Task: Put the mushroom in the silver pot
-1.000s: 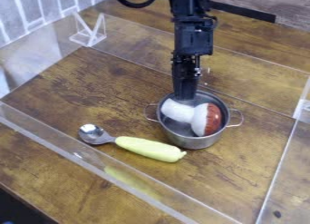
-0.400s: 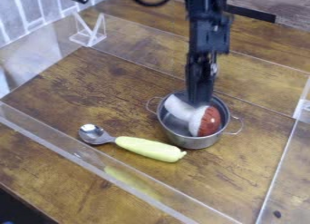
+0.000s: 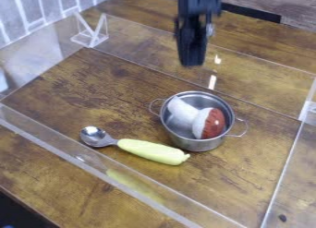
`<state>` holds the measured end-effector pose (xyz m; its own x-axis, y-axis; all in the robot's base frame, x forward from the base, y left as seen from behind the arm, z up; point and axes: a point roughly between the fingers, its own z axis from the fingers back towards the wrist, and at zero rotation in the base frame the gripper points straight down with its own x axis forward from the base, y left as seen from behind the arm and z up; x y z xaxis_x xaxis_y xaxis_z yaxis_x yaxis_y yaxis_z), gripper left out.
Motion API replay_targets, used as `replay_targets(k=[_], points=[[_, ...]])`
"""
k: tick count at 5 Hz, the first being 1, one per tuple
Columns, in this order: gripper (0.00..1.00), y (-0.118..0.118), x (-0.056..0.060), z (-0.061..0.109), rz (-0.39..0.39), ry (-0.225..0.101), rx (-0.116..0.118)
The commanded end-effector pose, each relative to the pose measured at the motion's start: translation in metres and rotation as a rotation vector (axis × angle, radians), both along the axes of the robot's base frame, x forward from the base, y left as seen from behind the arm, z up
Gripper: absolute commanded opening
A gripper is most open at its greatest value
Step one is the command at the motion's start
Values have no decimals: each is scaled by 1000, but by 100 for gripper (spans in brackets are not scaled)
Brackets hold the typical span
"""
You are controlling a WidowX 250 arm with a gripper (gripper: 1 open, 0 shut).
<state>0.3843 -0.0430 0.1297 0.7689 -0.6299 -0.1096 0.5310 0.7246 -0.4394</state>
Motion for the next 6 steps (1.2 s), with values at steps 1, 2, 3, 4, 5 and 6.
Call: replay_targets(k=[1, 2, 3, 4, 5, 6], points=[[0, 10, 10, 32, -61, -68, 49], [0, 9, 11, 27, -84, -78, 56], [0, 6, 12, 22, -107, -87, 60], [0, 16, 13, 18, -127, -95, 66], [0, 28, 14, 16, -145, -103, 79], [0, 31, 16, 18, -183, -114, 96]])
